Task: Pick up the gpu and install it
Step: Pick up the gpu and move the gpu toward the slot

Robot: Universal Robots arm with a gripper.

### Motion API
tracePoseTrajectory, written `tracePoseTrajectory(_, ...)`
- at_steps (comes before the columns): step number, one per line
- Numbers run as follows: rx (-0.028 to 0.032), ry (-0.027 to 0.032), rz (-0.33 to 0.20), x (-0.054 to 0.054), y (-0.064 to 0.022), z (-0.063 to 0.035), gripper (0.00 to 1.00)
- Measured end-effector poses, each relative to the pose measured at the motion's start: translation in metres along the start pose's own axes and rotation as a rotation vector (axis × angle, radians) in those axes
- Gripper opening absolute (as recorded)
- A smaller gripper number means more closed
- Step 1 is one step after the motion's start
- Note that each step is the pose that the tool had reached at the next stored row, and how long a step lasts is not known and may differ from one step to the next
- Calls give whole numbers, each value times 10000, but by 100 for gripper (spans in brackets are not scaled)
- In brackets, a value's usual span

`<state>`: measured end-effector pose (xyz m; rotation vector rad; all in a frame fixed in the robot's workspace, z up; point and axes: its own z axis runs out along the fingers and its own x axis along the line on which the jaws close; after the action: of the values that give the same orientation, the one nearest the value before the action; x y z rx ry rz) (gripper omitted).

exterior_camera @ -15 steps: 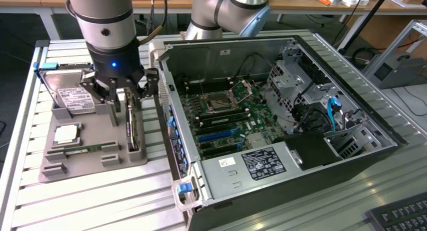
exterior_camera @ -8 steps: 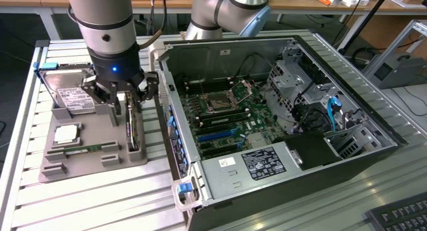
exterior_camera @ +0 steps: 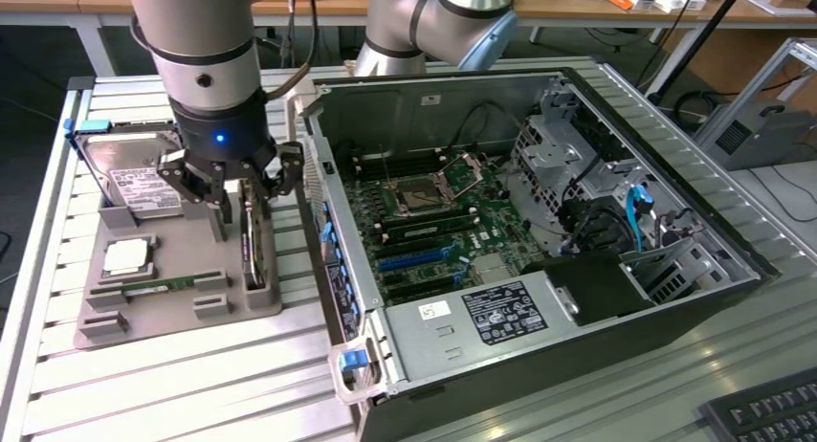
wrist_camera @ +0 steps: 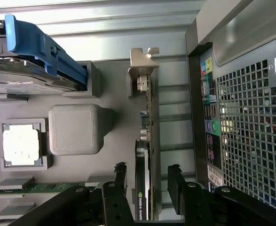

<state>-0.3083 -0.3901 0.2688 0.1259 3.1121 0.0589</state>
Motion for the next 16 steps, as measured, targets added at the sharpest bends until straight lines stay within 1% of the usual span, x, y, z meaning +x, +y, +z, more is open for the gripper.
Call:
tracePoseTrajectory(13,13,-1,-1,14,24,102,48)
tracePoseTrajectory(16,12,-2,0,17,22,139,48)
